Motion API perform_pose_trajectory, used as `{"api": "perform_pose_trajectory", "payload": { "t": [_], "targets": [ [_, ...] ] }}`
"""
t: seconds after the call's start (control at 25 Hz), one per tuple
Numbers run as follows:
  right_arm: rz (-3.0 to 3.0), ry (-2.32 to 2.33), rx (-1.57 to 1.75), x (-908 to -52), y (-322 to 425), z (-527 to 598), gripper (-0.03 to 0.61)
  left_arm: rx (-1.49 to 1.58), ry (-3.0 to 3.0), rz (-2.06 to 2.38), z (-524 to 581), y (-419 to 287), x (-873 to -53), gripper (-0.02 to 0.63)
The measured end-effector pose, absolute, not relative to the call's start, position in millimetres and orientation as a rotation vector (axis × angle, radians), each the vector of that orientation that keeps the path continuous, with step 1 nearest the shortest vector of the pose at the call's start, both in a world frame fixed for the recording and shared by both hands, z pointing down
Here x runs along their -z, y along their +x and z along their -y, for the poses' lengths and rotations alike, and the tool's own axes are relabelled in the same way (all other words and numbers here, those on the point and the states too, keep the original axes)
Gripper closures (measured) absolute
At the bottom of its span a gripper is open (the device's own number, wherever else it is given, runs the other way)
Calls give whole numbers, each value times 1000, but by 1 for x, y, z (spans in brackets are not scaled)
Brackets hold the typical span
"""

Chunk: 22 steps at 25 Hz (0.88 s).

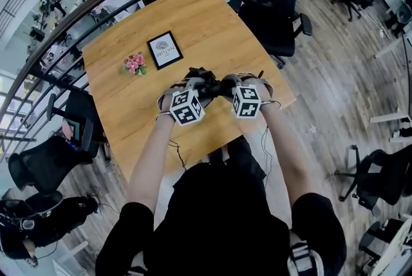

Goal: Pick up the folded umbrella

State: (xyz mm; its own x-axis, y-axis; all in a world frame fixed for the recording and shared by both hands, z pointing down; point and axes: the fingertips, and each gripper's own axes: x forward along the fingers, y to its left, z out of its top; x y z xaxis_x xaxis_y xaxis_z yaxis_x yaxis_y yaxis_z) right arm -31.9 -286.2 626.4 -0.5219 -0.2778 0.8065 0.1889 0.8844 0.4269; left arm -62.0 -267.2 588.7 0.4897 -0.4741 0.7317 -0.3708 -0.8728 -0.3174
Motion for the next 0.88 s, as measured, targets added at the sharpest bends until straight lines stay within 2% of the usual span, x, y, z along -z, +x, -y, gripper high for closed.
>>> {"api": "perform_pose_trajectory", "payload": {
  "t": [0.88],
  "targets": [
    [1986, 170, 692, -574, -19, 282, 331, 1233, -2529, -751, 260, -50, -541, 362]
  ]
}}
